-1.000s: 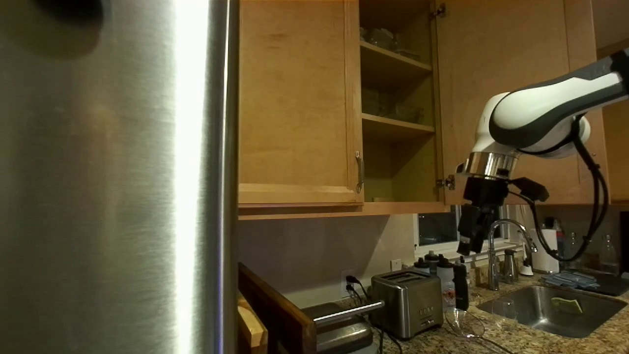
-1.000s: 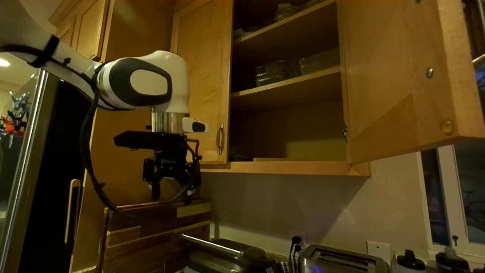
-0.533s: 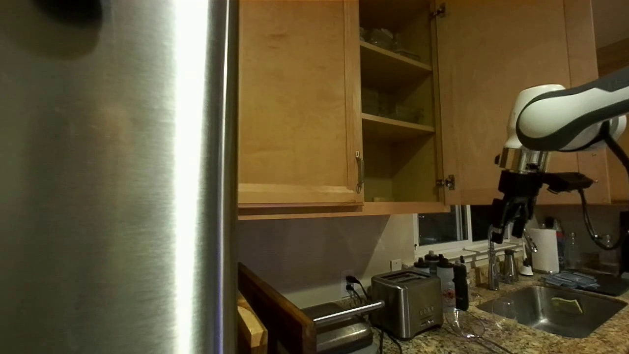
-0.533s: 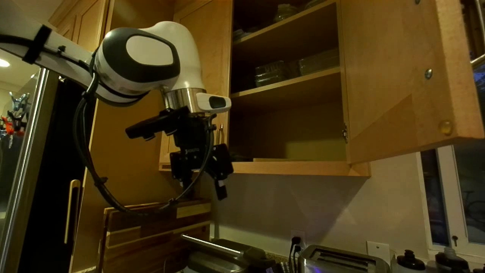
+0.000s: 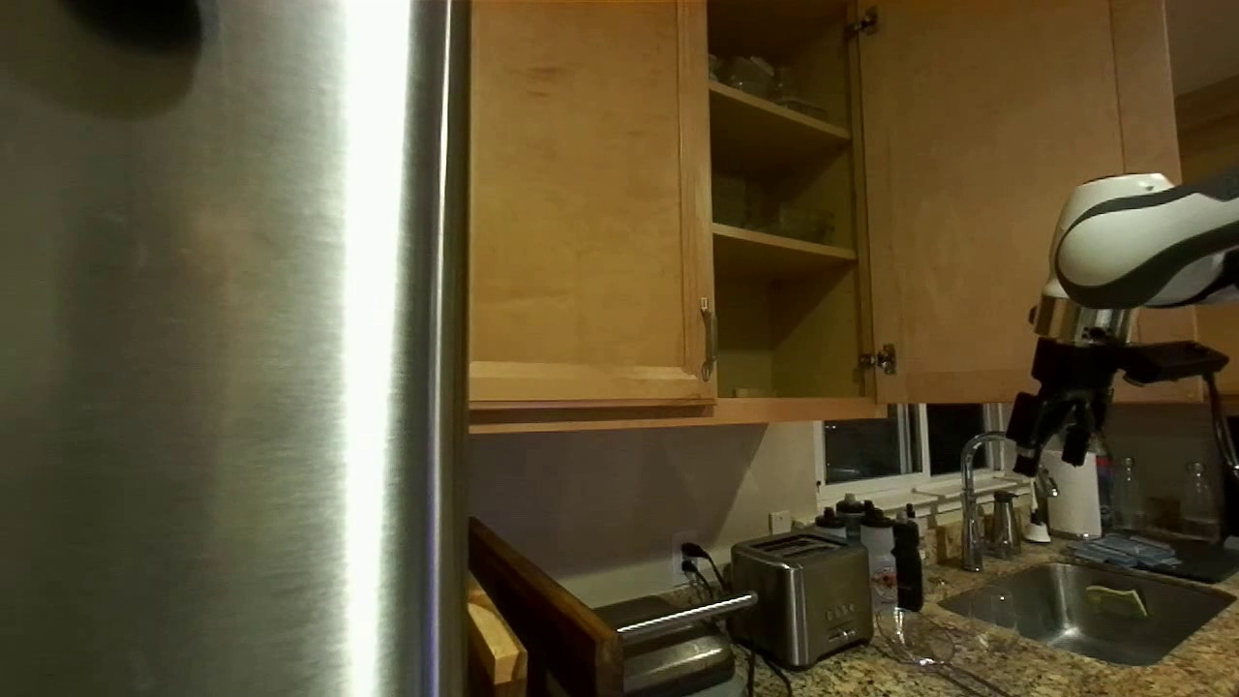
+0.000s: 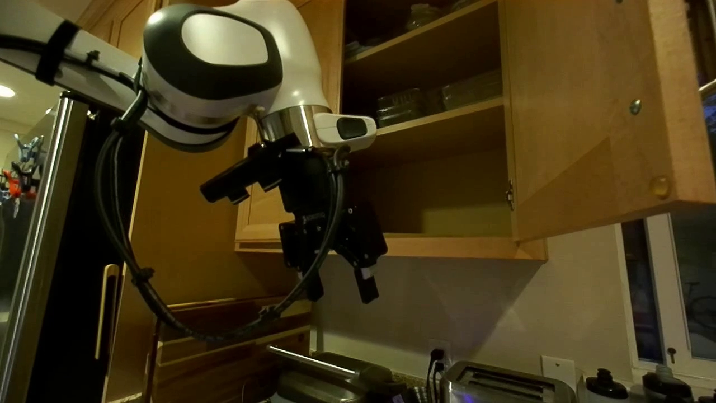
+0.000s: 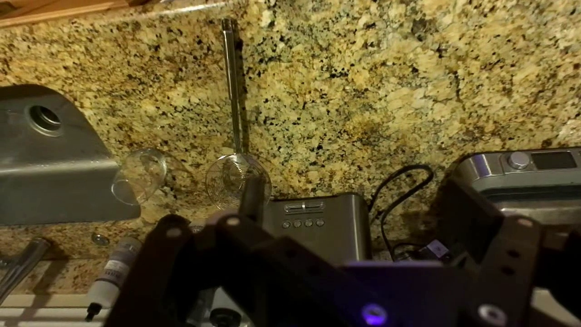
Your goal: Put the block in the top cupboard and close it
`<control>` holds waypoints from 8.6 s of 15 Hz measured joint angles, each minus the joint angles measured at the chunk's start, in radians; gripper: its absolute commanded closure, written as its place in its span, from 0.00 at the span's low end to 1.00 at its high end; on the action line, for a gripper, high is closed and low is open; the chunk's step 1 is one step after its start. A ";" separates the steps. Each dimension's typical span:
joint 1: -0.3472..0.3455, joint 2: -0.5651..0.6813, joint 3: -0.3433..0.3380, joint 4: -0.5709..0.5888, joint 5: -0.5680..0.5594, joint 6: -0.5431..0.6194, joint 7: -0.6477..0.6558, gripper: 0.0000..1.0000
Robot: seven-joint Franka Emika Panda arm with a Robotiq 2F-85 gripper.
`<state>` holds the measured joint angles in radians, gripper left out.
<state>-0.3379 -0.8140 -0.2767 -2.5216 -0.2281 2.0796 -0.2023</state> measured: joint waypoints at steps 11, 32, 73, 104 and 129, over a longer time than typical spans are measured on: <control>-0.106 0.018 -0.050 0.001 -0.121 0.082 0.058 0.00; -0.465 0.129 -0.031 0.048 -0.355 0.494 0.217 0.00; 0.169 -0.412 0.201 -0.224 -0.327 0.138 -0.122 0.00; 0.319 -0.161 -0.077 -0.105 -0.170 -0.001 -0.425 0.00; 0.384 0.020 0.075 -0.059 -0.009 0.401 -0.290 0.00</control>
<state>0.0461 -0.7939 -0.2021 -2.5803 -0.2376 2.4808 -0.4919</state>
